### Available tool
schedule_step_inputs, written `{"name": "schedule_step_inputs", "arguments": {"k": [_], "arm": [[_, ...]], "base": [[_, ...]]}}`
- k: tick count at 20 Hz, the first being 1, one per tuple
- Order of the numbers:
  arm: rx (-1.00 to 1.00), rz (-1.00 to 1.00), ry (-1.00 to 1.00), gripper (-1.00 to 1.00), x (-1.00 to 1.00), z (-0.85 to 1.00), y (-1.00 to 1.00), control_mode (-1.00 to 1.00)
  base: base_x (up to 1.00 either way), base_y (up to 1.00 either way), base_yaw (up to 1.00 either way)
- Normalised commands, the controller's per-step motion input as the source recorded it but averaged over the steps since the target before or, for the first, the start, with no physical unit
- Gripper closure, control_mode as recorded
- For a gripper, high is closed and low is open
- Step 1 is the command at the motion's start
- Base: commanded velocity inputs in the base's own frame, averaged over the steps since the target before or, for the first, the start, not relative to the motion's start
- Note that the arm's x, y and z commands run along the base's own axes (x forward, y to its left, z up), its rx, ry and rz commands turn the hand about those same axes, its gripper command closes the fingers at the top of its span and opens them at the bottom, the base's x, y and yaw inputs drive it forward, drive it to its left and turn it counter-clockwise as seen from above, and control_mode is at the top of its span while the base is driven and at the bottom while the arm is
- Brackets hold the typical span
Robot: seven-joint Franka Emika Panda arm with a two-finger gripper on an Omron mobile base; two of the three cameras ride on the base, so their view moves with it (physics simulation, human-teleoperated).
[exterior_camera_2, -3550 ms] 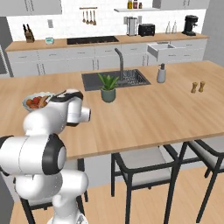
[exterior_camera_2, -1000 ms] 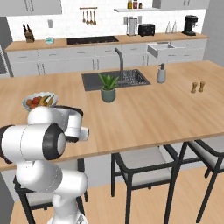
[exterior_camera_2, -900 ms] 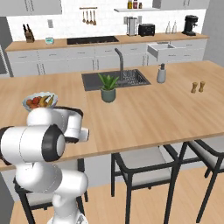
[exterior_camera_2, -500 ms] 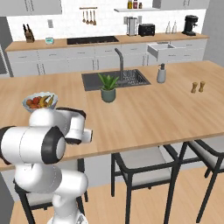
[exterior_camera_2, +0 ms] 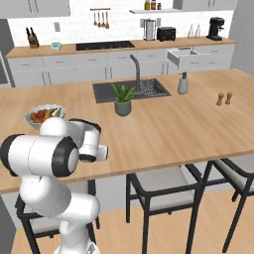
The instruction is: Take a straw from the drawer in front and place it inside the glass cup on the dining counter.
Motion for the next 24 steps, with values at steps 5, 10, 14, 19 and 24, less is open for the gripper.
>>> {"name": "schedule_step_inputs", "arguments": {"k": [5,10,14,19,24], "arm": [[0.00,0.00,-0.11,-1.00,-0.09,-0.01,0.00,-1.00],[-0.06,0.00,-0.06,-1.00,0.00,-0.03,0.00,-1.00],[-0.19,-0.04,-0.02,-1.00,0.00,-0.16,0.00,-1.00],[-0.31,-0.08,0.00,-1.00,0.00,-0.15,0.00,-1.00],[-0.31,-0.12,-0.02,-1.00,0.00,-0.01,-0.01,-1.00]], "base": [[0.00,0.00,0.00],[0.00,0.00,0.00],[0.00,0.00,0.00],[0.00,0.00,0.00],[0.00,0.00,0.00]]}}
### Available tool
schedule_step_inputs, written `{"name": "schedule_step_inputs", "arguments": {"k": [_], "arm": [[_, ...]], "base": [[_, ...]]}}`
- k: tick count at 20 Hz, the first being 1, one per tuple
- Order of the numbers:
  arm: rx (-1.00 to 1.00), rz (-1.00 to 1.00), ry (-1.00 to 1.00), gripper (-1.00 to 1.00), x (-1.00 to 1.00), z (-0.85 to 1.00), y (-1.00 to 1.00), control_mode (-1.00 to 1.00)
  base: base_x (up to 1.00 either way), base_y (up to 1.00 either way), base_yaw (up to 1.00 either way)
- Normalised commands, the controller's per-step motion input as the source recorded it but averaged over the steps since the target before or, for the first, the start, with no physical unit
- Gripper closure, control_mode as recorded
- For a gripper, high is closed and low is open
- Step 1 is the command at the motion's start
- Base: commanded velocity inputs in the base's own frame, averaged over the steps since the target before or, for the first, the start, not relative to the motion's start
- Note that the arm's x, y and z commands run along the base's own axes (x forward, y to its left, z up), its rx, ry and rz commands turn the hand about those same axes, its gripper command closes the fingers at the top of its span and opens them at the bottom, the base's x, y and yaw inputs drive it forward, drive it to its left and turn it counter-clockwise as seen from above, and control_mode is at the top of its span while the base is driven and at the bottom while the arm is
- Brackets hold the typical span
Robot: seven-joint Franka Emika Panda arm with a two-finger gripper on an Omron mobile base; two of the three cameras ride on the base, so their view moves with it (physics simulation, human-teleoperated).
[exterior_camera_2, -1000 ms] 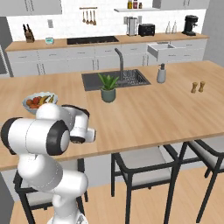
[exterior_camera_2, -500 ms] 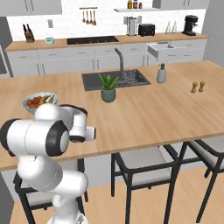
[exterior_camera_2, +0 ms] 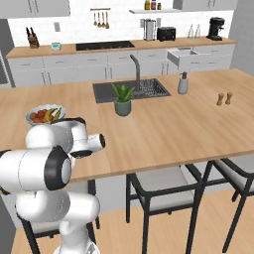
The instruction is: Take a straw from the drawer in front and place it inside the glass cup on the dining counter.
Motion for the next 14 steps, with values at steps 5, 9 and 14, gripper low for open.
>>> {"name": "schedule_step_inputs", "arguments": {"k": [5,9,14], "arm": [[-0.27,-0.12,-0.10,-1.00,-0.04,0.02,0.00,-1.00],[-0.26,-0.11,-0.15,-1.00,-0.10,0.10,0.00,-1.00],[-0.25,-0.13,-0.13,-1.00,-0.11,0.05,-0.06,-1.00]], "base": [[0.00,0.00,0.00],[0.00,0.00,0.00],[0.00,0.00,0.00]]}}
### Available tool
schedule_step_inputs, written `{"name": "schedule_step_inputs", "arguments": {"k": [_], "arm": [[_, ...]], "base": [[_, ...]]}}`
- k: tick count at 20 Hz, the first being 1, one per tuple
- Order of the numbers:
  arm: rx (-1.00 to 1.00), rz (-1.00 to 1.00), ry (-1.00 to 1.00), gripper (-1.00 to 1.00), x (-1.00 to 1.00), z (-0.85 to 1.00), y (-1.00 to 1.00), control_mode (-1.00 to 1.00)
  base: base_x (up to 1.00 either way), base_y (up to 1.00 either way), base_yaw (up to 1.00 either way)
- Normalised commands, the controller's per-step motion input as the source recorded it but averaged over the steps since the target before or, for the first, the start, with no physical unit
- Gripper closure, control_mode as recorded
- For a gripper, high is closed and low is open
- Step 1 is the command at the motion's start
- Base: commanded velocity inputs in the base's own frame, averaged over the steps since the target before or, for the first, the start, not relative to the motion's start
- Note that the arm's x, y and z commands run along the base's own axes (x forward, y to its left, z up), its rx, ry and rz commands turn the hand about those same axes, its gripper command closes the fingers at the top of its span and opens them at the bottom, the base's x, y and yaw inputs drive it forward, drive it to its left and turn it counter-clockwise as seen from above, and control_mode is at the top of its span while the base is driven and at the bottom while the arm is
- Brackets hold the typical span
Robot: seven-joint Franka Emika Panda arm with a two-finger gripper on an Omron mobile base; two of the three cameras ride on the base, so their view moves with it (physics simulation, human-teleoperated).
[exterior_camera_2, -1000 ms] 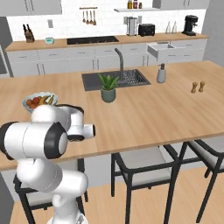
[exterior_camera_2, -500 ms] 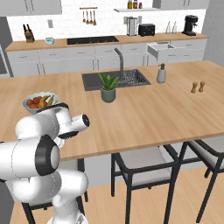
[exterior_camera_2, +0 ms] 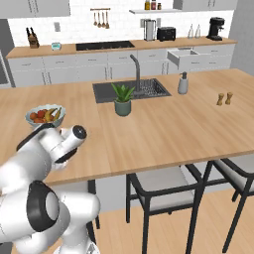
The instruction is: Take a straw from the drawer in front and place it inside the glass cup on the dining counter.
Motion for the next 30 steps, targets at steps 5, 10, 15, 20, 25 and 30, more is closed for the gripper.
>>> {"name": "schedule_step_inputs", "arguments": {"k": [5,10,15,20,25,30], "arm": [[-0.21,-0.14,-0.06,-1.00,-0.15,0.08,-0.27,-1.00],[-0.15,-0.13,-0.04,-1.00,-0.20,0.22,-0.42,-1.00],[-0.03,-0.05,-0.07,-1.00,-0.78,0.50,-0.41,-1.00],[0.00,0.00,-0.13,-1.00,-1.00,0.62,-0.38,-1.00],[0.00,0.00,-0.07,-1.00,-0.95,0.79,-0.02,-1.00],[0.00,-0.01,0.00,-1.00,-0.70,0.82,0.22,-1.00]], "base": [[0.00,0.00,0.00],[0.00,0.00,0.00],[0.00,0.00,0.00],[0.00,0.00,0.00],[0.00,0.00,0.00],[0.00,0.00,0.00]]}}
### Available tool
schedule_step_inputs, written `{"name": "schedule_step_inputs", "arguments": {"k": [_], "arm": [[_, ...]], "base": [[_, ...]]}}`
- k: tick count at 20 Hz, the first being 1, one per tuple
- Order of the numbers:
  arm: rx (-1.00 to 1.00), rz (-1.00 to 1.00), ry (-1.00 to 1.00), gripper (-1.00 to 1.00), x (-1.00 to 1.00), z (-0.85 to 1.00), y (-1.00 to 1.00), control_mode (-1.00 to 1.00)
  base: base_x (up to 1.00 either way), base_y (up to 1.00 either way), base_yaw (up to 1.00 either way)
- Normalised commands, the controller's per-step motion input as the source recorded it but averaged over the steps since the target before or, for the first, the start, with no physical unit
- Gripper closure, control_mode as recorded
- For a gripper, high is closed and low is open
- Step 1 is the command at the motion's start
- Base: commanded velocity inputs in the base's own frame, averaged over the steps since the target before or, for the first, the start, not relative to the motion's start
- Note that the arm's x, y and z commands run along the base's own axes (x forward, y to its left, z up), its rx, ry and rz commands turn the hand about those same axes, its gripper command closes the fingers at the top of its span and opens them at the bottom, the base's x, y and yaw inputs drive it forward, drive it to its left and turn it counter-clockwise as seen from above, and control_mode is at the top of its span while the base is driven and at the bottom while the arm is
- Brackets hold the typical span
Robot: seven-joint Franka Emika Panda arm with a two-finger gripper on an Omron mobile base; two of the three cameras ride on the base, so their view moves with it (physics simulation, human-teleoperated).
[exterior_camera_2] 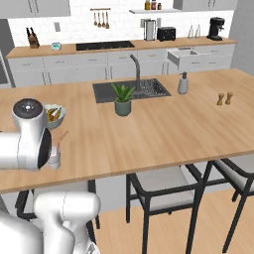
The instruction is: Take a straw from the drawer in front and place it inside the glass cup on the dining counter.
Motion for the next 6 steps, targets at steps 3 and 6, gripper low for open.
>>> {"name": "schedule_step_inputs", "arguments": {"k": [3,6], "arm": [[-0.01,-0.17,0.00,-1.00,-0.55,0.45,0.49,-1.00],[-0.05,-0.38,0.01,-1.00,-0.20,0.19,0.66,-1.00]], "base": [[0.00,0.00,0.00],[0.00,0.00,0.00]]}}
